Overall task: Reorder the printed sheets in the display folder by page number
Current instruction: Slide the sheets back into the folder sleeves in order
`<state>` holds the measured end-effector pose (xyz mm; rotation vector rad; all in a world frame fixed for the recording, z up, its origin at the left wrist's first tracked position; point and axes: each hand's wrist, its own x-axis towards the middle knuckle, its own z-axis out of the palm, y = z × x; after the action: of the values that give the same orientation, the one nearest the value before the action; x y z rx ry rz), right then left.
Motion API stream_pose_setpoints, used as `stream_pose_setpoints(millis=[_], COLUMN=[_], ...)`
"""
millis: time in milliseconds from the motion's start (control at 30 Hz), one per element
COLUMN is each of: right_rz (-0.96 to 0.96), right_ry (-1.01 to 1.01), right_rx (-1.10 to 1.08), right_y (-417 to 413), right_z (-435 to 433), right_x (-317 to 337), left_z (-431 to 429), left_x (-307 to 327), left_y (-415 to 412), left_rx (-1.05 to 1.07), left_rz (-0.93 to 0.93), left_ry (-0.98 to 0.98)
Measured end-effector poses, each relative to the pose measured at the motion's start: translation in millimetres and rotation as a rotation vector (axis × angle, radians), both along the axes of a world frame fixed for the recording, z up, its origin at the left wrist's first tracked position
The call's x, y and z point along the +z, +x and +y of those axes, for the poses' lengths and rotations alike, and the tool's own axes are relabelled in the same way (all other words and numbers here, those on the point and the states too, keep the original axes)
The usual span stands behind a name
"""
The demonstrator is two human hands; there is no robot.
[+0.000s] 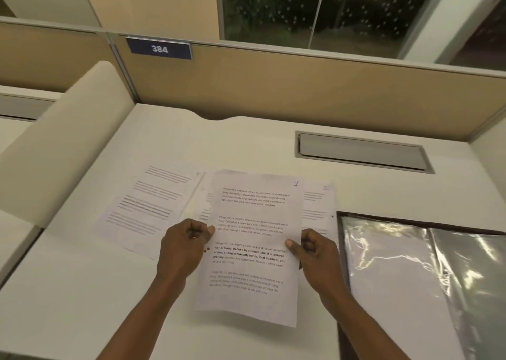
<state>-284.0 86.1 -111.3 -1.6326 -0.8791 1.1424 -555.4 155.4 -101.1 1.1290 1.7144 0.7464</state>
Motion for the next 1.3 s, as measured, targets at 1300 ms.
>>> stream_pose_setpoints(millis=[1300], right_rz=[-0.054], right_ry=[-0.22], right_rx=[-0.342], right_y=[260], right_z=[-171], right_x=[16], left_z=[-111], left_x=[-20], left_y=[263], left_rx=[-0.564], left_rz=[0.061], left_ry=[-0.025])
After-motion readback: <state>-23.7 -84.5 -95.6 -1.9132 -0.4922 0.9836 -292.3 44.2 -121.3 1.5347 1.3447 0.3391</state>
